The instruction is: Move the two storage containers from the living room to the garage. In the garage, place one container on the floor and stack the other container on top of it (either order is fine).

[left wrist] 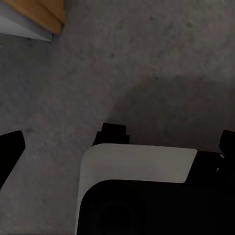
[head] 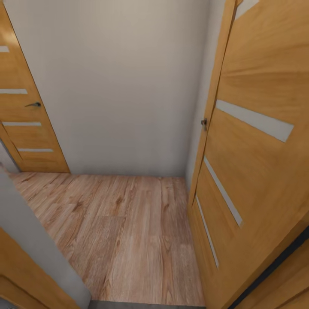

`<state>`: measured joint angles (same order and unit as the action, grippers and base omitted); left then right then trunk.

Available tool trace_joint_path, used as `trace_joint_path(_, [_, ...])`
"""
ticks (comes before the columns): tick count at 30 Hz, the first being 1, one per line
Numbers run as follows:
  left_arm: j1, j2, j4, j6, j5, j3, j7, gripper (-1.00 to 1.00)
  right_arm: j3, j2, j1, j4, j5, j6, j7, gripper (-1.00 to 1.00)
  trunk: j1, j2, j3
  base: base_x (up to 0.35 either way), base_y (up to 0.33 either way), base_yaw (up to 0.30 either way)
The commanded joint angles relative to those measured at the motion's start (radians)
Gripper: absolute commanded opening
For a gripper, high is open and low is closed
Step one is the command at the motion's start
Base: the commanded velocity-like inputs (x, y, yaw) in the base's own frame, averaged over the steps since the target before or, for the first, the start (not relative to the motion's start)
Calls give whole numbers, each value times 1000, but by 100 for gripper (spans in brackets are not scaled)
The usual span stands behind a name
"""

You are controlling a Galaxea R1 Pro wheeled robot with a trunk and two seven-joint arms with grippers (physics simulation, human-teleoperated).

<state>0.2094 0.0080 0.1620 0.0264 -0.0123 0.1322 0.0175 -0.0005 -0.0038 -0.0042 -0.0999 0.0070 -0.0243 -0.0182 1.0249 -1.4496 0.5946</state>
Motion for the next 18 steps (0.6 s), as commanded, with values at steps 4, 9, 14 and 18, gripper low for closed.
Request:
trace_joint_path(4, [1, 0, -1, 3, -1, 4, 1, 100, -1, -1, 0, 0, 1, -2, -2, 100, 0, 0, -1, 153, 0, 61])
trace_joint_path(9, [1, 0, -1, 3, -1, 4, 1, 100, -1, -1, 0, 0, 1, -2, -2, 100, 0, 0, -2, 286, 0, 17])
trace_joint_path(14, [1, 0, -1, 3, -1, 4, 1, 100, -1, -1, 0, 0, 1, -2, -2, 100, 0, 0, -2, 294, 0, 4])
trace_joint_path(18, [1, 0, -1, 3, -1, 4, 1, 100, -1, -1, 0, 0, 1, -2, -2, 100, 0, 0, -2, 178, -49, 1])
